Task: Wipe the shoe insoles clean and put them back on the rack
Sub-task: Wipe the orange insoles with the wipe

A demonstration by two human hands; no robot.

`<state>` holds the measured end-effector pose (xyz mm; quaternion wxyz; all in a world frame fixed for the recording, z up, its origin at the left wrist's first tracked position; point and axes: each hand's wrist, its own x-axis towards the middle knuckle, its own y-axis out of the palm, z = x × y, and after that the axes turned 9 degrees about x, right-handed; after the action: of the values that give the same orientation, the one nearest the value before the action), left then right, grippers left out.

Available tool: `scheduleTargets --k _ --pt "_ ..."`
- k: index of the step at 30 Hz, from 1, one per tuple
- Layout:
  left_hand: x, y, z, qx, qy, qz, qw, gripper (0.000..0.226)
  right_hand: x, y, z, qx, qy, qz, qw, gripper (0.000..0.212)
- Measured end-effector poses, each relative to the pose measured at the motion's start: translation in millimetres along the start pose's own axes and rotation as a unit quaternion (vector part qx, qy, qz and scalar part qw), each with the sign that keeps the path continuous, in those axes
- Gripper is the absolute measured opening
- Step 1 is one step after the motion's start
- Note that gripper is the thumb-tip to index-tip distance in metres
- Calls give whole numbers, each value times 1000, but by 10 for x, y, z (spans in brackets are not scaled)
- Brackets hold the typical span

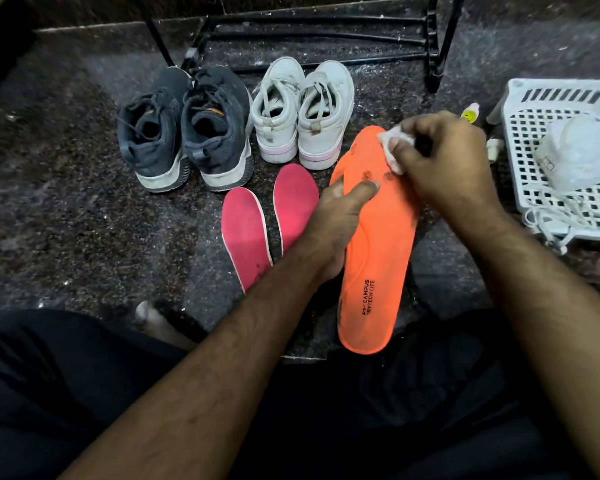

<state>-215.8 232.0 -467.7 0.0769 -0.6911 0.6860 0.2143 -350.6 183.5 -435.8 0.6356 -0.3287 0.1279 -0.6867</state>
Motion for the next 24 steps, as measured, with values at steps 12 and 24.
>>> scheduleTargets --k 12,24 --pt "82 -88 -90 -52 11 -82 995 9 -342 47 170 21 -23 102 994 11" --pt "192 -153 -51 -43 63 -167 983 30 -570 152 292 -14 -82 166 983 11"
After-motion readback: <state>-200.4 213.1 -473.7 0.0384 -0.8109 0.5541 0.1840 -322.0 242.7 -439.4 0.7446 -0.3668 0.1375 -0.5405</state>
